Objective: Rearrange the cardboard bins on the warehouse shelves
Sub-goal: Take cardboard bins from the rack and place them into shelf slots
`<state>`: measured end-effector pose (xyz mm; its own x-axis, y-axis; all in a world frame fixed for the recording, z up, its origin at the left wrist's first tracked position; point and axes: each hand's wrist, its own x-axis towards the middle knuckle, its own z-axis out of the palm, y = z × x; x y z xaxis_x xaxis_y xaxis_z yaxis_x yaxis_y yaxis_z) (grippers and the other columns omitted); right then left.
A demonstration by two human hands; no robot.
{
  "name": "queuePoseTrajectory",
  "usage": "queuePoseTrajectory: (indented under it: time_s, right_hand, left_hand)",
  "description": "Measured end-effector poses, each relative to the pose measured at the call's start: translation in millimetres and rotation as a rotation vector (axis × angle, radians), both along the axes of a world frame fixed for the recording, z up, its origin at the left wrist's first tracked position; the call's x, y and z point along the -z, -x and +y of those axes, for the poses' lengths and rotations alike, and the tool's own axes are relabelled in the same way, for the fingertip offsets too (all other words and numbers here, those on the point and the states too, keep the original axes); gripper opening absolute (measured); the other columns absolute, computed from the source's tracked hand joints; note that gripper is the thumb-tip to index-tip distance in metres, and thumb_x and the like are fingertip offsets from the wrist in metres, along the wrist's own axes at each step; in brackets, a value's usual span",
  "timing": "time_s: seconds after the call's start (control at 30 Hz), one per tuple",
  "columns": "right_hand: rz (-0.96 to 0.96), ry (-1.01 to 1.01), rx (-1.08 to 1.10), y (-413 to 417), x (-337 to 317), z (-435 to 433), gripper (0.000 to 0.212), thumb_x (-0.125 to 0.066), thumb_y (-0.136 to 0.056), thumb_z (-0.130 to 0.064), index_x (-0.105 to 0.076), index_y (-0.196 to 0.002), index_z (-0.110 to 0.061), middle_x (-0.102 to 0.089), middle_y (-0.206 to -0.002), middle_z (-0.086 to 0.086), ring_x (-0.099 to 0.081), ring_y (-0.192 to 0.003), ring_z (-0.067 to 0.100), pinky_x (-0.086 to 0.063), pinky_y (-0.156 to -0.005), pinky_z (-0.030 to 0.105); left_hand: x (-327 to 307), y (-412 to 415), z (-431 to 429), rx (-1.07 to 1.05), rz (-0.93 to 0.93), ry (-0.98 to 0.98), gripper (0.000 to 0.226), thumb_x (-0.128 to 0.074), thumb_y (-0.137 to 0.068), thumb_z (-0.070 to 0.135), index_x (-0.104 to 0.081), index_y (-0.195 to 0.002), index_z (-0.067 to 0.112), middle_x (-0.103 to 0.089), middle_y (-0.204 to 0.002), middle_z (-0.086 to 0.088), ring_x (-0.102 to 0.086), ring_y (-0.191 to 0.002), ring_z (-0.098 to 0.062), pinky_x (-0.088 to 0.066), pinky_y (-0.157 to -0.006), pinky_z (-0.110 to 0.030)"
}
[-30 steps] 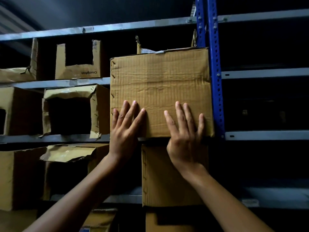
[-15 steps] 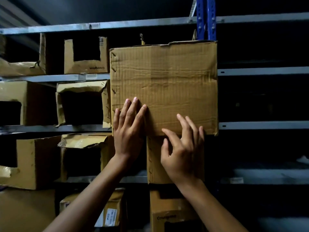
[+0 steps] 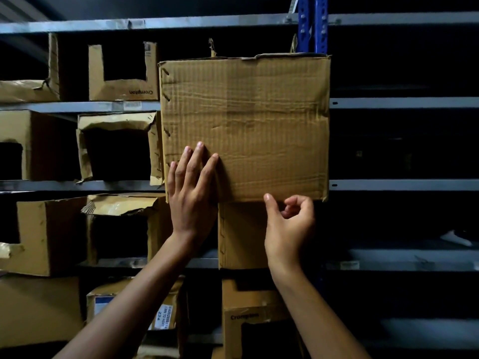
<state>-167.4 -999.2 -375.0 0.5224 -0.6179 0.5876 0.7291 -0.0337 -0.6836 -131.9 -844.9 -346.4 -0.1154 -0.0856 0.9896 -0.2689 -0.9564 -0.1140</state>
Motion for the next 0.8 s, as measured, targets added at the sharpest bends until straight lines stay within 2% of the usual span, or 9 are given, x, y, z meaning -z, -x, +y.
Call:
queuePoseTrajectory:
  time_s: [0.07,0.13,0.23,0.37,0.5,0.57,0.63,0.73,0.8]
  right_hand:
    - [0.082,-0.169,-0.201,-1,-5,-6,0.033,-0.078,-0.078,-0.025,-0.048,-0.091,-0.022,-0.053,-0.085,-0.005,-0.056,-0.070,0.007,-0.053,-0.065,0.024]
    - [0.135,-0.349,-0.456,-1,-13,-11,0.042,-0.079,-0.078,-0.021,-0.049,-0.106,-0.014,-0.057,-0.097,-0.003,-0.062,-0.083,0.010,-0.057,-0.074,0.031]
    - [0.131,-0.561,-0.853,-5,-25,-22,0.051,-0.076,-0.079,-0.014,-0.044,-0.118,-0.011,-0.056,-0.111,0.002,-0.059,-0.099,0.017,-0.054,-0.086,0.042]
    - [0.088,-0.571,-1.241,-12,-38,-31,0.066,-0.074,-0.073,-0.012,-0.049,-0.133,-0.018,-0.060,-0.129,0.010,-0.057,-0.116,0.026,-0.049,-0.091,0.043]
    - [0.147,-0.525,-1.273,-4,-41,-27,0.039,-0.070,-0.080,-0.008,-0.059,-0.115,-0.021,-0.061,-0.127,0.004,-0.055,-0.116,0.021,-0.043,-0.087,0.038]
    - [0.098,-0.486,-1.268,3,-41,-25,0.035,-0.071,-0.080,-0.006,-0.061,-0.110,-0.022,-0.063,-0.125,0.002,-0.057,-0.115,0.022,-0.049,-0.083,0.038]
    - [0.013,-0.405,-1.273,14,-41,-22,0.037,-0.071,-0.077,-0.006,-0.063,-0.110,-0.020,-0.065,-0.122,0.002,-0.060,-0.115,0.024,-0.052,-0.091,0.046]
    - [-0.091,-0.290,-1.209,37,-49,-13,0.028,-0.071,-0.079,-0.002,-0.068,-0.099,-0.022,-0.071,-0.110,-0.005,-0.062,-0.113,0.020,-0.047,-0.101,0.049]
    - [-0.140,-0.221,-1.170,50,-55,-2,0.031,-0.074,-0.079,-0.004,-0.068,-0.105,-0.020,-0.071,-0.111,-0.006,-0.063,-0.112,0.015,-0.045,-0.104,0.046]
  left_hand:
    - [-3,1,-4,0.003,0.020,0.019,0.066,-0.051,-0.080,0.003,-0.042,-0.142,0.019,-0.033,-0.155,-0.012,-0.022,-0.146,-0.027,-0.015,-0.119,-0.046]
    - [-5,2,-6,-0.002,0.048,0.042,0.066,-0.052,-0.079,0.005,-0.042,-0.142,0.018,-0.031,-0.156,-0.012,-0.021,-0.147,-0.028,-0.015,-0.119,-0.047]
    - [-3,8,-11,-0.024,0.089,0.060,0.065,-0.046,-0.076,0.014,-0.042,-0.141,0.017,-0.031,-0.155,-0.014,-0.022,-0.145,-0.030,-0.020,-0.117,-0.051]
    - [6,17,-15,-0.082,0.177,0.066,0.070,-0.042,-0.074,0.022,-0.035,-0.143,0.019,-0.026,-0.157,-0.013,-0.019,-0.146,-0.030,-0.023,-0.114,-0.058]
    - [7,27,-15,-0.062,0.255,0.158,0.084,-0.052,-0.066,0.014,-0.029,-0.146,0.019,-0.016,-0.161,-0.009,-0.013,-0.148,-0.030,-0.023,-0.112,-0.062]
    - [7,34,-14,-0.104,0.251,0.151,0.095,-0.064,-0.064,0.012,-0.022,-0.149,0.019,-0.013,-0.161,-0.014,-0.011,-0.148,-0.033,-0.022,-0.113,-0.062]
    - [4,42,-11,-0.201,0.232,0.110,0.108,-0.076,-0.067,0.016,-0.012,-0.153,0.020,-0.008,-0.161,-0.018,-0.008,-0.149,-0.036,-0.019,-0.115,-0.062]
    - [-7,61,-10,-0.211,0.134,0.094,0.092,-0.071,-0.082,0.024,-0.015,-0.153,0.014,-0.012,-0.160,-0.020,-0.010,-0.149,-0.036,-0.020,-0.113,-0.063]
    - [-15,77,-5,-0.156,0.059,0.133,0.076,-0.063,-0.088,0.023,-0.024,-0.151,0.010,-0.019,-0.159,-0.020,-0.017,-0.148,-0.035,-0.023,-0.112,-0.062]
